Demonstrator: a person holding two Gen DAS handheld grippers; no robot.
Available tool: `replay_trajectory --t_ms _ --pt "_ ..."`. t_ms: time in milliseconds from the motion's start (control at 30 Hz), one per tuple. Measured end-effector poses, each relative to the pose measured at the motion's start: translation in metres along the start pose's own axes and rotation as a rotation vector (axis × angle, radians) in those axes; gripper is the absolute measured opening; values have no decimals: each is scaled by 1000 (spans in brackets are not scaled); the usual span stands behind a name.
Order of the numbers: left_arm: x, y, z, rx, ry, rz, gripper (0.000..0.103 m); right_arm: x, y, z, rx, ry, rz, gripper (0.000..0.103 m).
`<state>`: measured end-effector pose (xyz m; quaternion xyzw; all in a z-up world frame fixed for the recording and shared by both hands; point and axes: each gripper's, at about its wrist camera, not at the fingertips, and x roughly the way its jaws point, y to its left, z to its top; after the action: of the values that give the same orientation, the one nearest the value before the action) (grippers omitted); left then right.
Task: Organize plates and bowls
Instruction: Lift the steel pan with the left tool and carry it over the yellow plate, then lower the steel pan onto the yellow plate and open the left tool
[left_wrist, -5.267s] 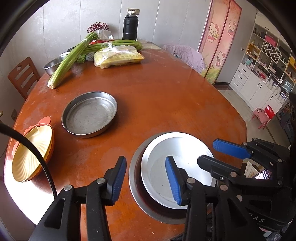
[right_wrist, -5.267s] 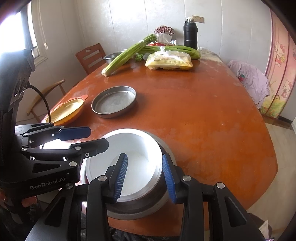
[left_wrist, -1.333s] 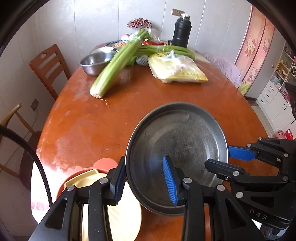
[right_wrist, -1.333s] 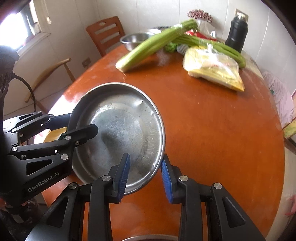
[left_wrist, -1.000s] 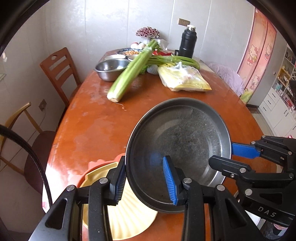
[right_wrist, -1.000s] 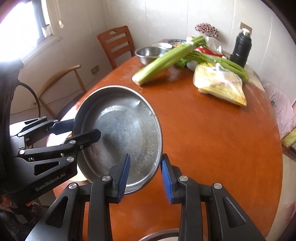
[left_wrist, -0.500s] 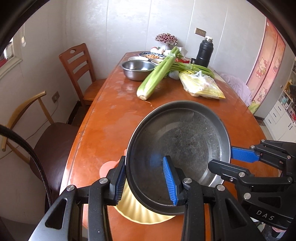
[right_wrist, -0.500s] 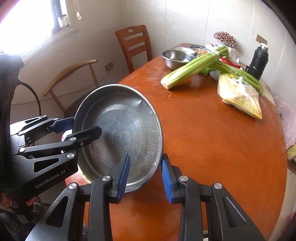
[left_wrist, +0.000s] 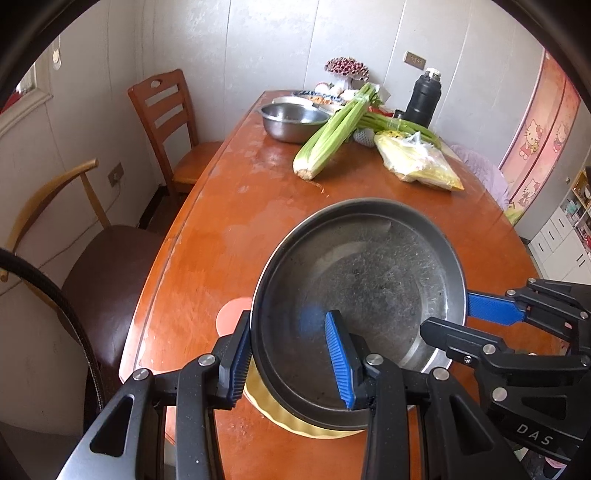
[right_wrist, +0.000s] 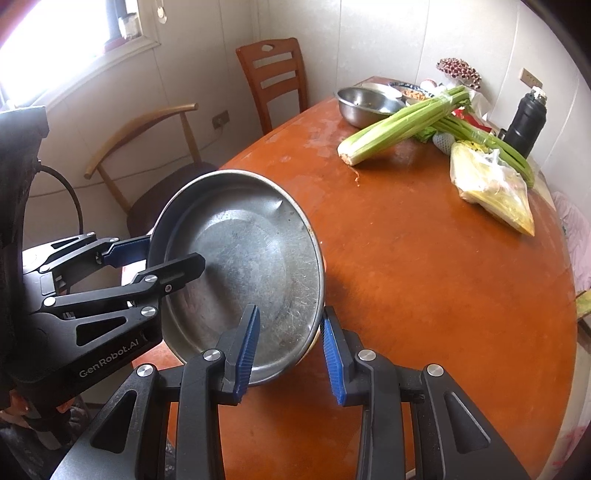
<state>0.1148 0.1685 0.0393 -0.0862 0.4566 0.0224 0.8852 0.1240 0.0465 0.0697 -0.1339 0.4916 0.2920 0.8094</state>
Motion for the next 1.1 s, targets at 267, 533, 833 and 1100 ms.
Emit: replay_trajectory --t_ms 267,533,833,1100 --pt "17 8 -7 -16 36 18 38 27 4 1 -12 53 1 35" --pt "23 5 -7 -3 39 27 38 42 3 0 -8 84 -3 35" --pt "33 6 -11 -1 57 49 38 54 8 -2 -25 110 -14 35" --pt "39 10 -13 -14 73 42 38 62 8 -4 -26 126 -11 35"
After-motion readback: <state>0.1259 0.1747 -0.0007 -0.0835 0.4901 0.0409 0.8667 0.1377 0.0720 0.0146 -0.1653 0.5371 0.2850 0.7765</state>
